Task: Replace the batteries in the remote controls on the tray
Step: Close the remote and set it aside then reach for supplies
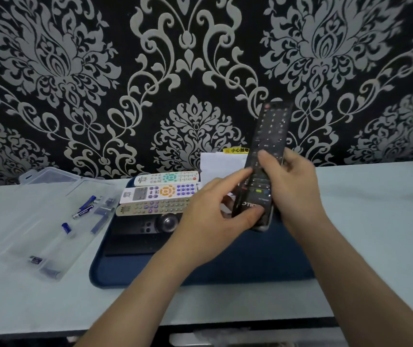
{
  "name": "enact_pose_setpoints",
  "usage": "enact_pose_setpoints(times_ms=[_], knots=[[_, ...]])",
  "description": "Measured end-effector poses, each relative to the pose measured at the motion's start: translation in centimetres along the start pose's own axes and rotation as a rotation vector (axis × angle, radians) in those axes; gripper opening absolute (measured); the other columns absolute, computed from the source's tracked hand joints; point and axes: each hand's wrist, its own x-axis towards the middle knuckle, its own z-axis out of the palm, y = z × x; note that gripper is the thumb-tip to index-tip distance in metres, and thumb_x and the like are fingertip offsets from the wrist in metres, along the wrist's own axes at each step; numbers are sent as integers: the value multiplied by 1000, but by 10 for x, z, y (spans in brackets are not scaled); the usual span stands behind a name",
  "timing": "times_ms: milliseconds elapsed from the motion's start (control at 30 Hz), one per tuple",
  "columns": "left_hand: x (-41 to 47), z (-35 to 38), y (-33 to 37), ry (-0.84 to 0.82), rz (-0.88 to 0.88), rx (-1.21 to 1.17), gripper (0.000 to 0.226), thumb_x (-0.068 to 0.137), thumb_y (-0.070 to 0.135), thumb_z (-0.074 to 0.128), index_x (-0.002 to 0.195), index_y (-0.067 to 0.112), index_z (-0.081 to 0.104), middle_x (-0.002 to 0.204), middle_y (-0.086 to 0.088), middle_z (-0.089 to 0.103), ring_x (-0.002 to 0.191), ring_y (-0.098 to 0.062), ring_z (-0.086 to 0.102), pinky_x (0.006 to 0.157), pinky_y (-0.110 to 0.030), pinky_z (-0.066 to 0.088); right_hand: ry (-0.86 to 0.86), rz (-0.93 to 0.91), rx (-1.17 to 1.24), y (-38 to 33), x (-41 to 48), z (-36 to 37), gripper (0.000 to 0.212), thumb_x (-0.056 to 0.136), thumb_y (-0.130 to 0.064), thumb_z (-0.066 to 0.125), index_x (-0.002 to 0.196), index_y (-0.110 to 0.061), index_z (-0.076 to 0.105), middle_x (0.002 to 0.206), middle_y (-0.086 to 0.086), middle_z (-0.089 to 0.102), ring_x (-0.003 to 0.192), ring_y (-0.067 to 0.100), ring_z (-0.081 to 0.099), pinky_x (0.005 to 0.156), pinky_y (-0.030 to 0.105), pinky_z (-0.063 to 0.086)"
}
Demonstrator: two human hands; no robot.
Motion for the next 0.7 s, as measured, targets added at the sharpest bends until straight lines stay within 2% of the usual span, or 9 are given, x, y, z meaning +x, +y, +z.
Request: enact_pose_setpoints(times_ms=[67, 133, 200, 300, 433, 533, 700], knots=[[2, 5, -7, 18, 37, 207, 45, 82, 28, 72, 124, 36, 60, 102, 16, 59, 92, -3, 54, 84, -25, 48, 45, -37, -231, 9, 11, -16, 14, 93, -24, 62, 95, -12, 68, 85, 2, 73, 81, 20, 70, 75, 39, 58], [5, 7, -19, 43, 82, 467, 38, 83, 25, 69, 121, 30, 64, 104, 10, 60, 99, -13, 51, 88, -29, 44, 38, -15, -460, 18, 21, -31, 15, 90, -31, 64, 99, -19, 68, 88, -2, 72, 85, 19, 68, 78, 39, 56], [7, 4, -32, 14, 66, 616, 36, 84, 25, 67, 120, 28, 65, 107, 5, 60, 103, -21, 49, 89, -38, 45, 13, 19, -618, 26, 26, -38, 24, 87, -34, 69, 107, -22, 67, 88, -3, 71, 86, 18, 67, 76, 35, 54], [12, 4, -40, 8, 18, 598, 30, 87, 20, 64, 115, 29, 67, 105, 5, 62, 102, -22, 49, 86, -39, 45, -12, 27, -800, 37, 31, -40, 37, 84, -36, 73, 116, -20, 64, 89, 1, 73, 88, 22, 68, 80, 36, 54], [15, 5, -46, 56, 49, 545, 26, 87, 13, 64, 107, 28, 71, 98, 5, 65, 96, -21, 51, 81, -39, 49, -52, -47, -1076, 49, 30, -34, 27, 89, -35, 67, 108, -15, 66, 97, 5, 71, 93, 26, 63, 72, 30, 45], [16, 5, -48, 63, 59, 547, 25, 88, 14, 62, 106, 29, 72, 96, 5, 65, 96, -20, 51, 81, -36, 47, -31, -149, -1211, 51, 27, -31, 26, 87, -34, 68, 103, -13, 64, 104, 10, 61, 100, 30, 54, 75, 32, 39], [18, 7, -51, 91, 85, 541, 25, 90, 12, 60, 103, 28, 73, 92, 5, 65, 92, -20, 52, 78, -30, 43, -182, -73, -1328, 51, 20, -25, 38, 89, -48, 60, 106, -14, 63, 112, 11, 54, 109, 30, 47, 84, 38, 46]])
